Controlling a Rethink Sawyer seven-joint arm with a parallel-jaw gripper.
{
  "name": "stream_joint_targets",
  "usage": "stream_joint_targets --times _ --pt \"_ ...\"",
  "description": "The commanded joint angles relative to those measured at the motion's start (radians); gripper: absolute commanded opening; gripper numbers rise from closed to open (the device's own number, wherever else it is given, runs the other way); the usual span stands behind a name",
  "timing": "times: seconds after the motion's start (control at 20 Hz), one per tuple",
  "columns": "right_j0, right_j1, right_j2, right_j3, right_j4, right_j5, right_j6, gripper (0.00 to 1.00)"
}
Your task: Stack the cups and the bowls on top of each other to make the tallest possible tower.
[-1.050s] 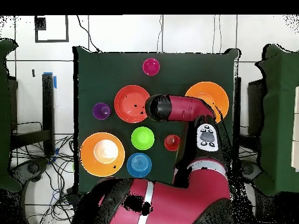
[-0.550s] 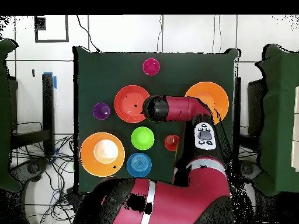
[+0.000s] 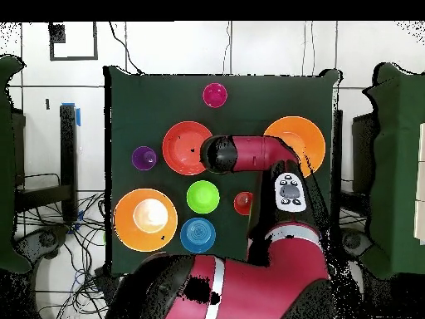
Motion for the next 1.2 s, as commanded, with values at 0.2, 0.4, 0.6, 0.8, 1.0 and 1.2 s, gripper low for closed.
stream_joint_targets --times 0.2,0.4,0.6,0.8,1.0,1.2 --pt "-0.016 -0.074 0.165 0.018 -0.124 0.002 -0.234 0.00" --pt "-0.029 -0.095 0.211 0.015 -0.137 0.053 -0.282 0.00" --pt "-0.019 -0.102 0.231 -0.009 -0.150 0.094 -0.284 0.00" --pt "-0.007 -0.084 0.246 -0.062 -0.142 0.155 -0.278 0.00" --pt "0.007 -0.083 0.246 -0.094 -0.147 0.189 -0.268 0.00" --pt "0.022 -0.089 0.237 -0.117 -0.143 0.245 -0.255 0.00"
